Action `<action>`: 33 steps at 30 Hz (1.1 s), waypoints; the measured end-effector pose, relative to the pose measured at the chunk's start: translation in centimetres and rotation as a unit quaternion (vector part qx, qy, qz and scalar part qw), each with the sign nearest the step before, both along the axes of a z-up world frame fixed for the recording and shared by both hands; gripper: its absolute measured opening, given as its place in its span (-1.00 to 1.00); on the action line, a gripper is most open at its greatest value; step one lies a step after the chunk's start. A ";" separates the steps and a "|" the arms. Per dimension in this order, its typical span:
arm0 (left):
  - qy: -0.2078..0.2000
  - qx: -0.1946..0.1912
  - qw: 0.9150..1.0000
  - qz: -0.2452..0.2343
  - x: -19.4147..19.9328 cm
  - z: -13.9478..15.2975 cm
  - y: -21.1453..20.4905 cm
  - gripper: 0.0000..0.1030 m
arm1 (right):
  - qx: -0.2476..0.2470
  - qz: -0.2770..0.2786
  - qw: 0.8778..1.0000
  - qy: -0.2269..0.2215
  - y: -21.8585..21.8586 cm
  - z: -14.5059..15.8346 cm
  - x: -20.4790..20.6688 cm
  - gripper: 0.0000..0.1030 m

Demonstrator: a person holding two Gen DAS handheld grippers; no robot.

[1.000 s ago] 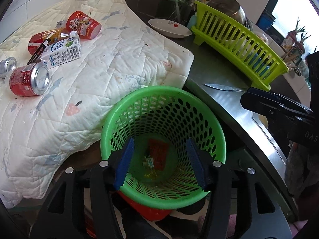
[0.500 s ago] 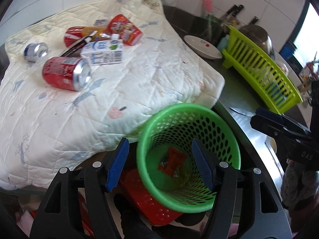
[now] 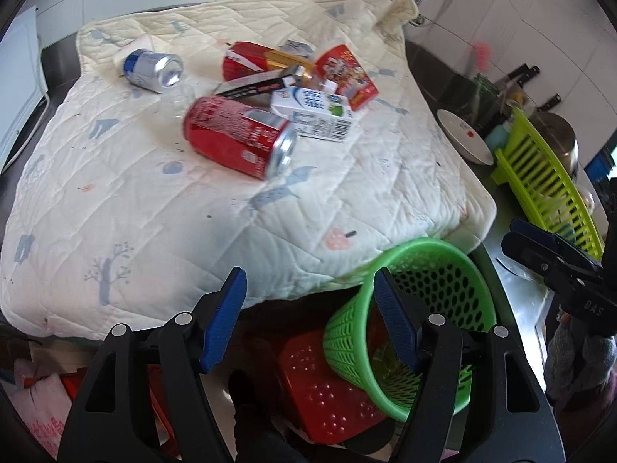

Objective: Collect trash
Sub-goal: 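Grasp the red Coke can with the left tool while the right tool grasps the milk carton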

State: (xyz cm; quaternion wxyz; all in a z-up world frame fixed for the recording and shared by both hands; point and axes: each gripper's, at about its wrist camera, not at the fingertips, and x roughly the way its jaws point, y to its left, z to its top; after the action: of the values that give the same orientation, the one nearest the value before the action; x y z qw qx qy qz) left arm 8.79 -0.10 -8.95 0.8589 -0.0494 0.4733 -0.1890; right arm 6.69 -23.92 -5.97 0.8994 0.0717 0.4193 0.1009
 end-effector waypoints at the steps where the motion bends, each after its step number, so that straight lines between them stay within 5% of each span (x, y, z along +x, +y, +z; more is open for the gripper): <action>1: 0.000 0.000 1.000 0.004 0.2 0.0 0.5 0.33 | -0.001 0.005 1.000 0.001 0.3 -0.1 0.6 0.40; 16: 0.008 -0.004 0.998 0.059 3.1 0.0 5.9 0.37 | -0.055 0.089 0.994 0.008 3.8 -0.6 11.2 0.45; 33: 0.027 0.003 0.994 0.105 6.2 -1.2 9.8 0.37 | -0.115 0.216 0.969 0.043 7.5 -4.3 23.2 0.60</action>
State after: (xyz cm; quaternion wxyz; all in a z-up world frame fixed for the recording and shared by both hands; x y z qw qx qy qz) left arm 14.96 9.67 -10.18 0.8609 -0.1010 0.4895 -0.0950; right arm 29.89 -16.38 -10.27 0.8395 -0.1204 0.4722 0.2404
